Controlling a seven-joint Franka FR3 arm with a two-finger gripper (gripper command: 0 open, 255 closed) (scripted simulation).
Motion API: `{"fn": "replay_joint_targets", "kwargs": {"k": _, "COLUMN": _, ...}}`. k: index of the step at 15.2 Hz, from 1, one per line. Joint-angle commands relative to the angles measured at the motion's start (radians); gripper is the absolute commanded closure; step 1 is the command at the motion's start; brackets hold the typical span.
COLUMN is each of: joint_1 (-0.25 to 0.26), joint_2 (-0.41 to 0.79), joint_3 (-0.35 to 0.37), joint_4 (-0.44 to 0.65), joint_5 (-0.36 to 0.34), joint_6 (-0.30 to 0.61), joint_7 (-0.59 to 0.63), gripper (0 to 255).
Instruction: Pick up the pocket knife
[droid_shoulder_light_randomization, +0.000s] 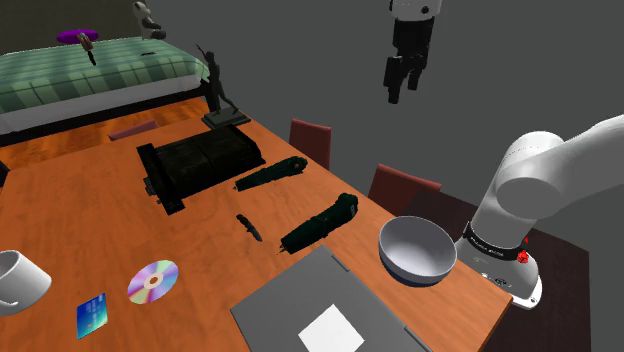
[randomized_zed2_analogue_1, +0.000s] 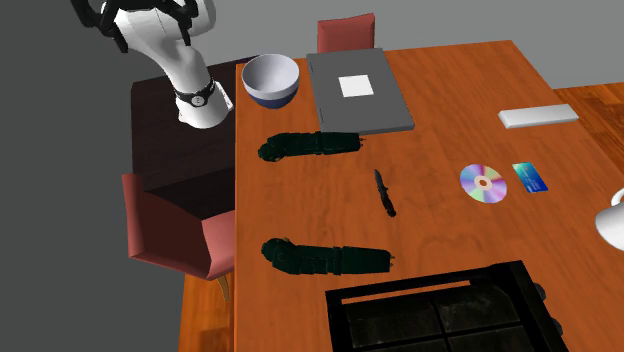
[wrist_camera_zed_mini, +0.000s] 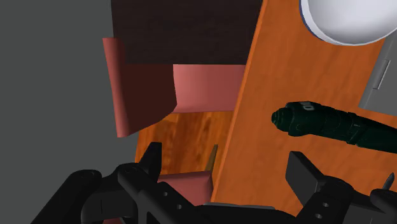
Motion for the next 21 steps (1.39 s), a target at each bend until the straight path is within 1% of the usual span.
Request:
{"fn": "replay_joint_targets", "kwargs": {"k": 1, "joint_1": 0.000, "joint_2": 0.000, "joint_3": 0.000, "joint_4": 0.000, "joint_5": 0.000, "joint_6": 0.000, "joint_7": 0.000, "gripper": 0}}
{"fn": "replay_joint_targets", "kwargs": {"k": 7, "joint_1": 0.027, "joint_2": 0.144, "joint_3": 0.090, "joint_4": -0.005, "joint_5": 0.059, "joint_6": 0.126, "joint_7": 0.091, "gripper": 0}}
{"fn": "replay_joint_targets", "kwargs": {"k": 12, "joint_1": 0.046, "joint_2": 0.289, "joint_3": 0.162, "joint_4": 0.024, "joint_5": 0.090, "joint_6": 0.226, "joint_7": 0.166, "gripper": 0}}
{"fn": "replay_joint_targets", "kwargs": {"k": 17, "joint_1": 0.060, "joint_2": 0.454, "joint_3": 0.231, "joint_4": 0.083, "joint_5": 0.097, "joint_6": 0.315, "joint_7": 0.243, "gripper": 0}}
{"fn": "replay_joint_targets", "kwargs": {"k": 21, "joint_1": 0.072, "joint_2": 0.597, "joint_3": 0.281, "joint_4": 0.151, "joint_5": 0.082, "joint_6": 0.375, "joint_7": 0.310, "gripper": 0}}
